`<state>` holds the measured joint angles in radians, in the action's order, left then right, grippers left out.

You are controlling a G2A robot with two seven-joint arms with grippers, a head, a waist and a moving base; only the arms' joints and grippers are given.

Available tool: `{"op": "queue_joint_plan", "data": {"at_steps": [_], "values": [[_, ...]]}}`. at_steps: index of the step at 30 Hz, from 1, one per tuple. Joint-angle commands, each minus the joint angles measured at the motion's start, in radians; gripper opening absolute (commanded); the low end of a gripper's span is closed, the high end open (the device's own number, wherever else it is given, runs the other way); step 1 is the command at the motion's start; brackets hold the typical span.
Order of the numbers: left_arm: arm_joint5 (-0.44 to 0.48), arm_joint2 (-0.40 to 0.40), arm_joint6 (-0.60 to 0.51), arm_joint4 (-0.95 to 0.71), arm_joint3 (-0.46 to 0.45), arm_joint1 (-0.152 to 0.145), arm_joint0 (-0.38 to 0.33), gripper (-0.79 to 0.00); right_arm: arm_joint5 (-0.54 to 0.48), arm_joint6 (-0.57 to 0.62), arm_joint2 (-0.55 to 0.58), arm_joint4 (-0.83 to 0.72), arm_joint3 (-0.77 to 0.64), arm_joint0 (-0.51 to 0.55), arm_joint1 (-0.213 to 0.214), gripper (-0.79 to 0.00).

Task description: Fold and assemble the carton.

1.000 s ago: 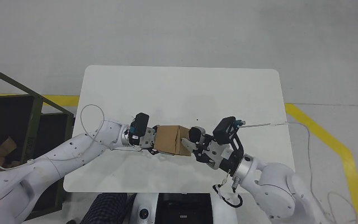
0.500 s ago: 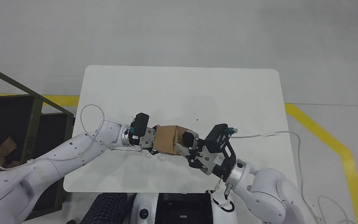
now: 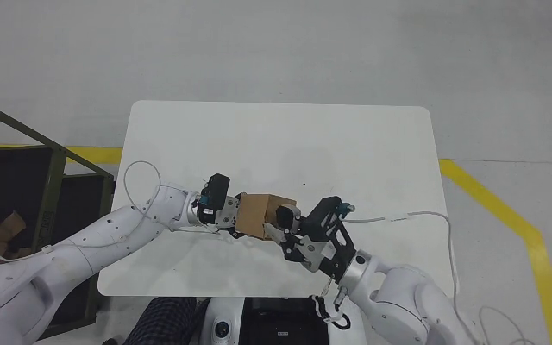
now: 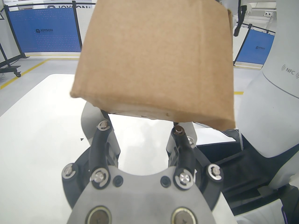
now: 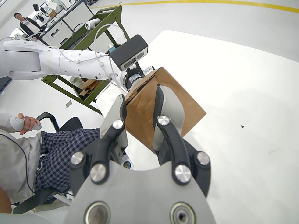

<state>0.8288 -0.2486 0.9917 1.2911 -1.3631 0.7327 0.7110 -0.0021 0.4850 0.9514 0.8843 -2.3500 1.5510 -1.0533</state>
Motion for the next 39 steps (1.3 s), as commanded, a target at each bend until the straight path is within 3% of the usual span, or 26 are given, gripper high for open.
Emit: {"op": "queue_joint_plan", "data": {"at_steps": [1,6,13,29,39], "values": [[0.000,0.000,0.000,0.000,0.000,0.000,0.000,-0.785,0.008,-0.010,-0.007,0.009,0.000,0.000,-0.002,-0.560],[0.000,0.000,0.000,0.000,0.000,0.000,0.000,-0.785,-0.001,-0.045,-0.006,-0.012,0.000,0.001,-0.007,-0.539],[0.000,0.000,0.000,0.000,0.000,0.000,0.000,-0.785,-0.031,-0.088,0.053,-0.099,0.000,0.030,-0.006,-0.566],[0.000,0.000,0.000,0.000,0.000,0.000,0.000,-0.785,-0.112,-0.177,0.387,-0.377,0.000,0.239,0.018,-0.560],[0.000,0.000,0.000,0.000,0.000,0.000,0.000,-0.785,-0.258,-0.188,0.465,-0.518,0.025,0.297,0.021,-0.560]]}}
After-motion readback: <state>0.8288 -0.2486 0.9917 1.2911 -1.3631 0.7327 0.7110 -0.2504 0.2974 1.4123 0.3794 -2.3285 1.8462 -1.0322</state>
